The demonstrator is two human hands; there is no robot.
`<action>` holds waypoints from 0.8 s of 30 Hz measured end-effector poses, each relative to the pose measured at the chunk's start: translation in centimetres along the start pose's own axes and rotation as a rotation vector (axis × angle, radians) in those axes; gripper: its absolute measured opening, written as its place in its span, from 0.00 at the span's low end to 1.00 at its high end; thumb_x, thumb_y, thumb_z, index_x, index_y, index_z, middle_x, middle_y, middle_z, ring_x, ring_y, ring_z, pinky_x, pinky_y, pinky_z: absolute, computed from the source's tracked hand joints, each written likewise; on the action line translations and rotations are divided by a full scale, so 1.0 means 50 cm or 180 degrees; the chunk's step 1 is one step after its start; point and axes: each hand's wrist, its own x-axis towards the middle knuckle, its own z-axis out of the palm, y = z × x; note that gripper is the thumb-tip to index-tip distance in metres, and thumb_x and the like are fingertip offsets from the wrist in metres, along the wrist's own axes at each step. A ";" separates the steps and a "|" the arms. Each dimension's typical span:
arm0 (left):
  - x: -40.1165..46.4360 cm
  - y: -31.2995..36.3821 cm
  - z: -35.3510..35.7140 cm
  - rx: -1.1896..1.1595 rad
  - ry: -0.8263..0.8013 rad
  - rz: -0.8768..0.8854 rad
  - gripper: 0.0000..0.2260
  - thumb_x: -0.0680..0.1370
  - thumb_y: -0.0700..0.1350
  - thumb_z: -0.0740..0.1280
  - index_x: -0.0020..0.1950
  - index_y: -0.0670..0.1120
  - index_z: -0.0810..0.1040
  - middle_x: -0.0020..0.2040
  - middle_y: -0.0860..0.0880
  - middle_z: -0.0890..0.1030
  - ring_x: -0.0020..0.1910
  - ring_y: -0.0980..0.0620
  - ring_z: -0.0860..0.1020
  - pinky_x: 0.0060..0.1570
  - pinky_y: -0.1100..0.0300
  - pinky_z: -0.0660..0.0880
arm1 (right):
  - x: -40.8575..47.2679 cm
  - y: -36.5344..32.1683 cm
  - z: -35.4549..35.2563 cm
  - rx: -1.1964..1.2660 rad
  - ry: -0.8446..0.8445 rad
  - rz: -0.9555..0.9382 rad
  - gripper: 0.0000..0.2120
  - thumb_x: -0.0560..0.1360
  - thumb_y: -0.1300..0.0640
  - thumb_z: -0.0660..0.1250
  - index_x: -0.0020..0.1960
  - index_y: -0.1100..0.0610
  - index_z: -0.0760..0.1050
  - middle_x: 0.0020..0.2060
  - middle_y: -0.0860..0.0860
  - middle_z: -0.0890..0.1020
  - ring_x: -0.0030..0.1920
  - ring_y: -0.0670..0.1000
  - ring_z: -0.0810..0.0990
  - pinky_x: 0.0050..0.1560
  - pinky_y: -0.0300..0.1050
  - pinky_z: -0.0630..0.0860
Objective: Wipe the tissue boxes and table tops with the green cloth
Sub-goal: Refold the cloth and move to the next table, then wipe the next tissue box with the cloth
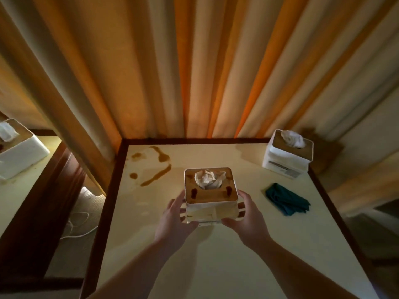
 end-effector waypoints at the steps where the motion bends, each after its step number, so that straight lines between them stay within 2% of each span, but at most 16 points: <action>1: -0.008 -0.001 0.008 0.0001 -0.0022 0.0005 0.46 0.68 0.47 0.83 0.80 0.62 0.62 0.64 0.59 0.74 0.56 0.63 0.80 0.50 0.59 0.83 | -0.011 0.009 -0.003 0.0025 0.0016 0.0013 0.53 0.63 0.30 0.78 0.80 0.46 0.61 0.68 0.45 0.78 0.65 0.47 0.78 0.63 0.49 0.79; 5: -0.029 0.001 0.023 -0.0051 -0.0107 0.0054 0.46 0.69 0.45 0.83 0.81 0.59 0.62 0.63 0.58 0.74 0.56 0.62 0.79 0.50 0.61 0.83 | -0.034 0.029 -0.007 0.0051 0.0063 0.0018 0.53 0.62 0.26 0.76 0.79 0.45 0.61 0.68 0.45 0.78 0.64 0.46 0.78 0.62 0.48 0.81; 9: -0.040 0.000 0.029 0.0022 -0.0139 0.0030 0.46 0.70 0.45 0.82 0.81 0.60 0.61 0.63 0.61 0.74 0.57 0.63 0.79 0.51 0.64 0.81 | -0.043 0.042 -0.004 0.0068 0.0033 0.0051 0.53 0.61 0.29 0.76 0.79 0.46 0.61 0.68 0.47 0.77 0.65 0.46 0.77 0.60 0.43 0.77; 13: -0.044 -0.004 0.031 0.0145 -0.0111 0.0048 0.46 0.69 0.47 0.82 0.81 0.61 0.61 0.66 0.59 0.74 0.58 0.63 0.79 0.50 0.67 0.79 | -0.049 0.047 -0.001 0.0093 0.0036 0.0095 0.54 0.60 0.27 0.74 0.80 0.45 0.60 0.70 0.47 0.74 0.68 0.47 0.74 0.66 0.50 0.77; 17: -0.043 -0.004 0.028 0.0330 -0.0120 -0.0005 0.47 0.69 0.49 0.82 0.82 0.60 0.59 0.68 0.56 0.74 0.60 0.60 0.79 0.54 0.62 0.80 | -0.044 0.055 -0.006 0.0038 -0.0042 0.0081 0.55 0.60 0.28 0.75 0.80 0.44 0.59 0.72 0.46 0.72 0.69 0.45 0.71 0.67 0.49 0.75; 20: -0.047 0.001 0.026 0.0566 -0.0067 -0.0068 0.50 0.68 0.50 0.83 0.83 0.56 0.57 0.69 0.53 0.72 0.62 0.57 0.77 0.58 0.54 0.80 | -0.041 0.062 -0.018 -0.0063 -0.0202 0.0061 0.54 0.62 0.34 0.80 0.81 0.44 0.57 0.71 0.43 0.69 0.68 0.43 0.68 0.66 0.44 0.72; 24: -0.057 -0.003 0.034 0.0772 0.0102 -0.0349 0.53 0.67 0.52 0.83 0.83 0.50 0.55 0.72 0.50 0.73 0.65 0.52 0.76 0.60 0.50 0.78 | -0.032 0.094 -0.053 -0.0281 -0.0323 0.0047 0.50 0.66 0.32 0.78 0.80 0.46 0.59 0.67 0.43 0.71 0.63 0.45 0.74 0.62 0.47 0.77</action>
